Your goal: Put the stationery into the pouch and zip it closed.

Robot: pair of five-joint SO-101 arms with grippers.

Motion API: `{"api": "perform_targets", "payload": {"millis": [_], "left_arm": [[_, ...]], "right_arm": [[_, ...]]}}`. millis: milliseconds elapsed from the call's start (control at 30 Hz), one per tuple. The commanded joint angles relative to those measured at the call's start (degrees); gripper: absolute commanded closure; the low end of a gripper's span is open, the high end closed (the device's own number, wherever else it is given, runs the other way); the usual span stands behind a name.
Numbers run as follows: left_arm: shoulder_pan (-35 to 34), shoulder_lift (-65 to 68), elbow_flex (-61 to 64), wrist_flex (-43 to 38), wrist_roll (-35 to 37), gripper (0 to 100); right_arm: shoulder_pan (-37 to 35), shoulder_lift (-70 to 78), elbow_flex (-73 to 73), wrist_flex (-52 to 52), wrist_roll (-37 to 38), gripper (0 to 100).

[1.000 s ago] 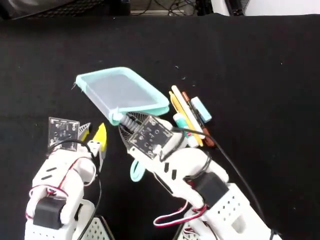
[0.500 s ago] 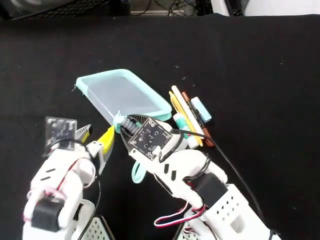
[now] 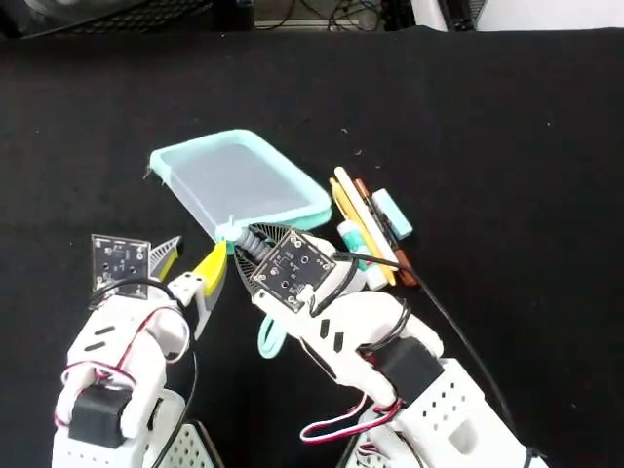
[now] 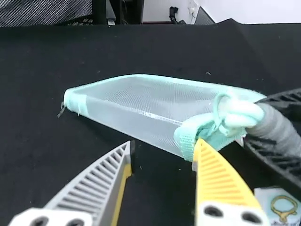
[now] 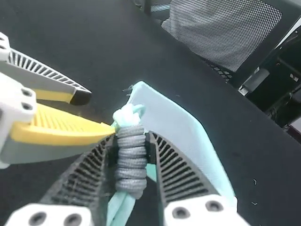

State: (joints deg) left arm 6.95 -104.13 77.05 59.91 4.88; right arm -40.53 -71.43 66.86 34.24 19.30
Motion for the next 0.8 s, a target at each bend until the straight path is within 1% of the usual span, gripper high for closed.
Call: {"api": "perform_targets", "payload": {"millis": [0,167,567,767], "left_arm": [[0.1,-0.1,-0.7,-1.8,0.4,78],[0.6,-0.1,-3.8,1.5,0.7,78],[0.6,-0.1,-3.2,0.2,0.7,78],[0.7,-0.1,-6.5,2.9,0.8,78]], "right_arm": [[-0.6,-0.7,-0.4,-0.1,0.4,98.6],[-0.6,-0.7,-0.4,-0.1,0.4,98.6],[-0.6,-0.7,-0.4,-0.1,0.4,98.6],[-0.6,-0.7,0.4,-0.4,0.4,98.6]]}}
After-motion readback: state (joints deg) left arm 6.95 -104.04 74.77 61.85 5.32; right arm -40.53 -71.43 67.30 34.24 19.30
